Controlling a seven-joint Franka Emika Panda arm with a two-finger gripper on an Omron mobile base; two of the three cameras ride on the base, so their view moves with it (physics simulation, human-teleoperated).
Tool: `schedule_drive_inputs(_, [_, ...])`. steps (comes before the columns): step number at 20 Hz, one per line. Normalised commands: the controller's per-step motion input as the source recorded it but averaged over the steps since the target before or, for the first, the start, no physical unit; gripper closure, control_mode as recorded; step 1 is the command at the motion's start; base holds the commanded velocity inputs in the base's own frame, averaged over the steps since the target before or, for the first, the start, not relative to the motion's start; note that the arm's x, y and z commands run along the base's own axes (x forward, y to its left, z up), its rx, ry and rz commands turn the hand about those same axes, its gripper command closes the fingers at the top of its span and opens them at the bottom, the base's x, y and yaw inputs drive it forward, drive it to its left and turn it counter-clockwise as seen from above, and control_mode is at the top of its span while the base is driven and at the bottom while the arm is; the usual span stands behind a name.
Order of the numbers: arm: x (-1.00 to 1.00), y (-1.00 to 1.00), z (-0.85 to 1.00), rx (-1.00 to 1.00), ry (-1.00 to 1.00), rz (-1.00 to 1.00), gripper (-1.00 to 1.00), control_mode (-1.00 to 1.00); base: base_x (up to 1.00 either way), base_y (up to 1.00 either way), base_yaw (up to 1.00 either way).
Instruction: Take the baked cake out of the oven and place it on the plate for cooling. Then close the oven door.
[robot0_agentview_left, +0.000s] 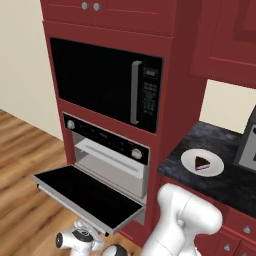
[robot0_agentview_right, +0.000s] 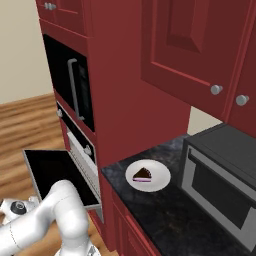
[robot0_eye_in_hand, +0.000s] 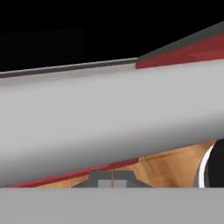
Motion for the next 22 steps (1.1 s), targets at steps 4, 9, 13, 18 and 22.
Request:
schedule_drive_inputs(4, [0.51,-0.44,0.11,-0.32,-0.28,-0.14,1.0,-1.0,0.0,0.0,0.0])
schedule_drive_inputs(9, [0.44,-0.55,0.4,-0.2,-0.44,-0.11,1.0,-1.0,0.0,0.0,0.0])
schedule_drive_inputs(13, [0.39,-0.58,0.69,-0.11,-0.52,-0.09,1.0,-1.0,0.0,0.0,0.0])
schedule_drive_inputs(18, [0.53,-0.76,0.82,-0.02,-0.4,-0.11,1.0,-1.0,0.0,0.0,0.0])
schedule_drive_inputs(22, [0.61,-0.91,0.84,0.0,-0.34,-0.1,1.0,-1.0,0.0,0.0,0.0])
